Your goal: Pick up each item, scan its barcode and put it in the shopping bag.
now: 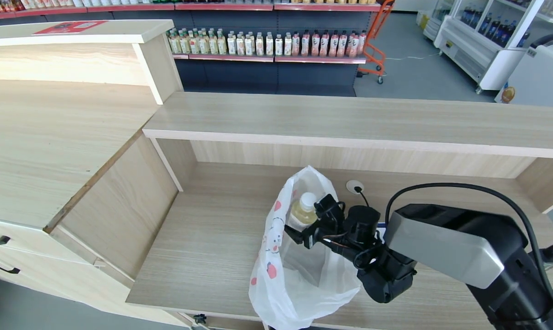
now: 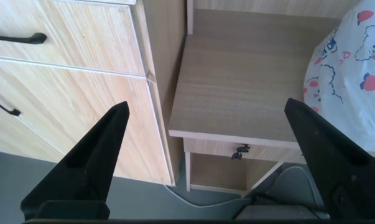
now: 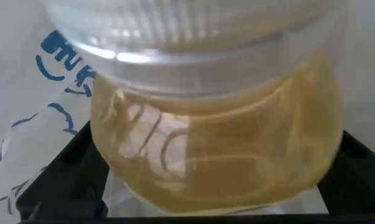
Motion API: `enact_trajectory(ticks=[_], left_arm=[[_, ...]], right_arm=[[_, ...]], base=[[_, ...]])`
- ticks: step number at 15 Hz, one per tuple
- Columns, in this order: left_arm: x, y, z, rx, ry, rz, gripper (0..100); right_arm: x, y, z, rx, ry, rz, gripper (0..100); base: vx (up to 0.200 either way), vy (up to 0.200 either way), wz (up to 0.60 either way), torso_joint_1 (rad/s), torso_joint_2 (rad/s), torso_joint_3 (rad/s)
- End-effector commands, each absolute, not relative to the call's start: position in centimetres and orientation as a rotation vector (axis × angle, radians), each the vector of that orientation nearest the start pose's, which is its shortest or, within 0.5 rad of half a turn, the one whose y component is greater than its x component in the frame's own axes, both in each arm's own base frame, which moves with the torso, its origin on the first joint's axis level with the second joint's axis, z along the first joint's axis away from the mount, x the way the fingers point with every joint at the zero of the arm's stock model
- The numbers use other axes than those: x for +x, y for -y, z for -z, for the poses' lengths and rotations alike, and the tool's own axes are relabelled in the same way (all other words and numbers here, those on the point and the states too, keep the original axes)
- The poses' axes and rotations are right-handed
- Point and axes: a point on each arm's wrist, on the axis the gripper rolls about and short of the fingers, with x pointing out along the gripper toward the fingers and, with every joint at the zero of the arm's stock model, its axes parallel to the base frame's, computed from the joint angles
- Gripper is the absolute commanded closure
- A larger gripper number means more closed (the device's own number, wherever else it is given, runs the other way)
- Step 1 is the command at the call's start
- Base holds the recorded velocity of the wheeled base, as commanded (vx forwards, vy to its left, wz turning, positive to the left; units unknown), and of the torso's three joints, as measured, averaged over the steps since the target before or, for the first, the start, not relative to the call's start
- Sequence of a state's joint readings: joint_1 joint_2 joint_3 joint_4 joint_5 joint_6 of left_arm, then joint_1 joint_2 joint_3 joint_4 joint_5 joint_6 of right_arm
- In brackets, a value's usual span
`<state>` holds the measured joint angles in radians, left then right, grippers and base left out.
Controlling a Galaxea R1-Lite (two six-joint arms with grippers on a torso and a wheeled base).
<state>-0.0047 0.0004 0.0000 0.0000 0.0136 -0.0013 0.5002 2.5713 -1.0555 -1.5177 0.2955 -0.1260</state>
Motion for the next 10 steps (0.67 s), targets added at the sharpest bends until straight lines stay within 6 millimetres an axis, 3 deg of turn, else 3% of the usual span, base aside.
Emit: enact_trajectory(ticks=[1,7,8,9,10], left_arm=[[-2.3,0.0,-7.5,-0.002,0.000,-0.009,0],[-2.3,0.0,-7.5,-0.002,0.000,-0.009,0],[-2.3,0.0,-7.5,-0.002,0.000,-0.009,0],[-2.3,0.0,-7.5,-0.002,0.000,-0.009,0],[-2.3,0.0,-7.5,-0.002,0.000,-0.009,0]], right_arm=[[36.3,-21.0,-1.7,-0.022,-0.007,-0.805,0],[32.3,-17.9,-6.5,0.150,-0.239,-0.766,0],[32.3,-17.9,-6.5,0.150,-0.239,-0.766,0],[30.6,-17.0,-8.4,0.219,-0.294,-0.749,0],[30.1,-16.7,-8.8,0.225,-0.306,-0.745,0]], base=[[0.000,0.000,0.00,0.000,0.00,0.000],[0.000,0.000,0.00,0.000,0.00,0.000],[0.000,0.000,0.00,0.000,0.00,0.000],[0.000,0.000,0.00,0.000,0.00,0.000],[0.000,0.000,0.00,0.000,0.00,0.000]])
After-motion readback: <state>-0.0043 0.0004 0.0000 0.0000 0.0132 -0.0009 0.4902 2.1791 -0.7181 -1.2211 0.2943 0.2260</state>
